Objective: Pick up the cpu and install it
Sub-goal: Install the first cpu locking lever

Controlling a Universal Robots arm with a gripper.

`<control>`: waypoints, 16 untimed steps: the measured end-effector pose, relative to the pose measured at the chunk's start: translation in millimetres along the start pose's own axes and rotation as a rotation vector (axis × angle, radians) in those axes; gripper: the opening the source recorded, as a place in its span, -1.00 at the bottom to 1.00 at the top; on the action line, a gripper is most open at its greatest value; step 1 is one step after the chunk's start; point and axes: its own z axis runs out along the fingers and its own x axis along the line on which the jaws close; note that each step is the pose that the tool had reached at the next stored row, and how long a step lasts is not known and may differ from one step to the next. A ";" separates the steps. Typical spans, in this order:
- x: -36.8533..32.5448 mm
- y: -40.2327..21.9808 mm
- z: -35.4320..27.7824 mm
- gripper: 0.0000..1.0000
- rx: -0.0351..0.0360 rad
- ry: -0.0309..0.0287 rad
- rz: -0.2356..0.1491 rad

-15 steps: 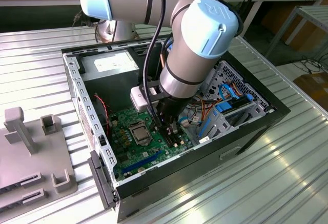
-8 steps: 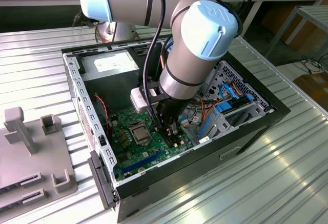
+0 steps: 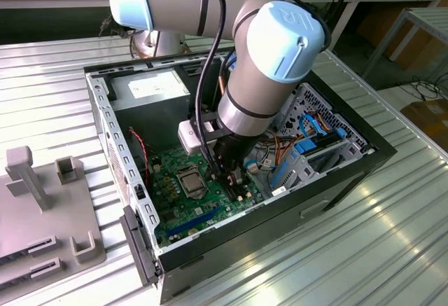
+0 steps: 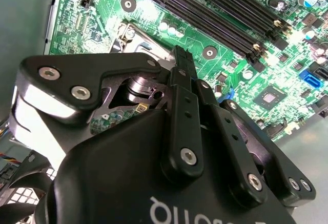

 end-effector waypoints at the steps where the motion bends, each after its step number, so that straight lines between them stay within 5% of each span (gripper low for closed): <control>1: 0.1 0.0 0.8 -0.79 -0.0001 0.0000 0.000; 5: 1.0 0.0 2.9 -0.79 0.0001 0.0015 0.000; 10: 3.0 -0.7 3.6 -0.79 -0.0001 0.0195 0.001; 16: 3.4 -1.6 7.9 -0.79 -0.0002 0.0249 0.001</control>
